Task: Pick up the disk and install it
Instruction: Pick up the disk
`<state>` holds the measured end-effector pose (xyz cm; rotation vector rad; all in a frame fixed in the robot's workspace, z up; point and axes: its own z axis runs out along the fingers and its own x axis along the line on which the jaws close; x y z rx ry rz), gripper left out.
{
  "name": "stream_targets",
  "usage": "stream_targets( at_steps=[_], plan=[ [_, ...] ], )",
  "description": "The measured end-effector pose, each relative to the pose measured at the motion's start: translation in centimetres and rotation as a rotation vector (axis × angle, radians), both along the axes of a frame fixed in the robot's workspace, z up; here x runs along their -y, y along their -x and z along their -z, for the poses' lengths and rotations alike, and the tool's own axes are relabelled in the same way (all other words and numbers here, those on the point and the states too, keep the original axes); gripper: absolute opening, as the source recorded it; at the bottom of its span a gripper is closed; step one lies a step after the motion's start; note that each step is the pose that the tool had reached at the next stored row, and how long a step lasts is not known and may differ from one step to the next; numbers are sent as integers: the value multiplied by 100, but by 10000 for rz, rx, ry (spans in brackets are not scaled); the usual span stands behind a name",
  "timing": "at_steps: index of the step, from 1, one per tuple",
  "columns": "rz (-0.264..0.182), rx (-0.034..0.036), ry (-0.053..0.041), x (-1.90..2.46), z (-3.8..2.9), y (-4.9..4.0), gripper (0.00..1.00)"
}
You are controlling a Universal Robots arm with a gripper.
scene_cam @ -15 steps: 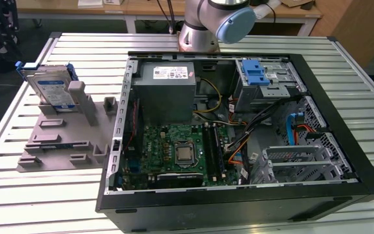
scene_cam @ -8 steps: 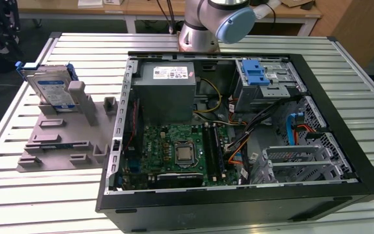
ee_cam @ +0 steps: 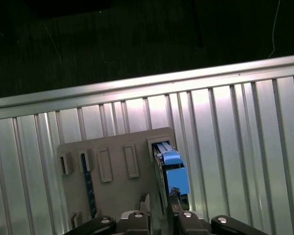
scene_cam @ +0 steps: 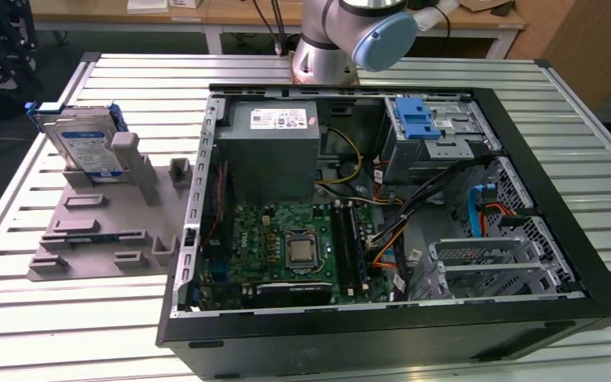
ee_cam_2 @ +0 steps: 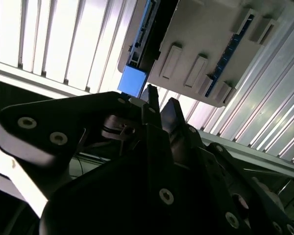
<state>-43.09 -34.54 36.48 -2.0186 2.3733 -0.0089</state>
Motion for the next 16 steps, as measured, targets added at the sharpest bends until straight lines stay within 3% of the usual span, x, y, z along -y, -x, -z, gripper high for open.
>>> stream_targets(
  at_steps=[4, 5, 6, 11, 16],
  plan=[
    [0, -59, 5, 0, 16, -13, 37],
    [-2, -284, 20, 0, 35, -38, 43],
    [-15, -549, 22, -1, 63, -43, 43],
    [-20, -621, 24, 0, 67, -44, 43],
    [-451, -620, 38, 0, 75, -44, 43]
  ],
)
